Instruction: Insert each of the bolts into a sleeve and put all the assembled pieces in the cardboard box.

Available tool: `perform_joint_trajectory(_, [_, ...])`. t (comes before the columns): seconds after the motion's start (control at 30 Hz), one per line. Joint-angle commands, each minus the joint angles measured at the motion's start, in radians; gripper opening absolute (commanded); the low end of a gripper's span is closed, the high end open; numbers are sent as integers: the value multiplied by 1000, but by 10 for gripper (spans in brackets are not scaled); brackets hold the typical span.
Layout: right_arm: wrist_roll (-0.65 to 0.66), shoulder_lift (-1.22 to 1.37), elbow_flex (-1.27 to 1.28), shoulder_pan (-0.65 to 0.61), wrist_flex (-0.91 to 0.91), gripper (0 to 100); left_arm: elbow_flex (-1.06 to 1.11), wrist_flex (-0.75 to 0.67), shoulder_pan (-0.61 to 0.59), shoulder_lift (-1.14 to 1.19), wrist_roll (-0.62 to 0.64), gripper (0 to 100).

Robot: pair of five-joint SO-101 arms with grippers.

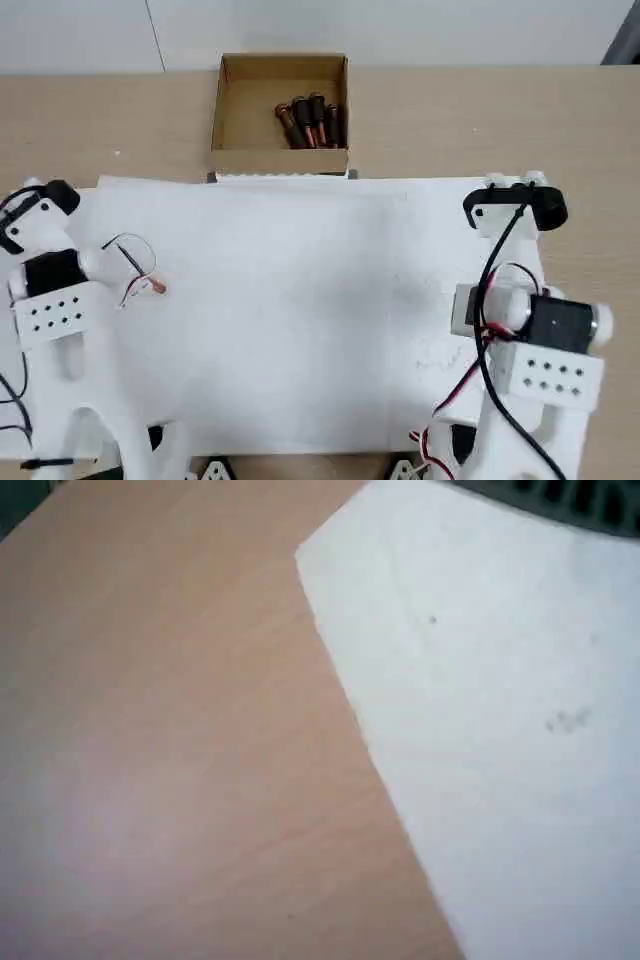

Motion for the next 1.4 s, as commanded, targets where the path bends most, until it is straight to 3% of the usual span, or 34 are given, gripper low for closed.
perform_joint_trajectory(0.0, [15, -45, -5, 2, -27, 3, -39, 0, 6, 23, 26, 6])
perform_joint_trajectory(0.73, [38, -61, 91, 2, -88, 3, -61, -75, 6, 189, 49, 8])
perform_joint_trajectory(1.13, [38, -61, 91, 2, -91, 3, -214, -5, 6, 199, 49, 11])
perform_joint_trajectory(1.37, [38, -61, 91, 2, -93, 3, -185, -135, 8, 201, 49, 141])
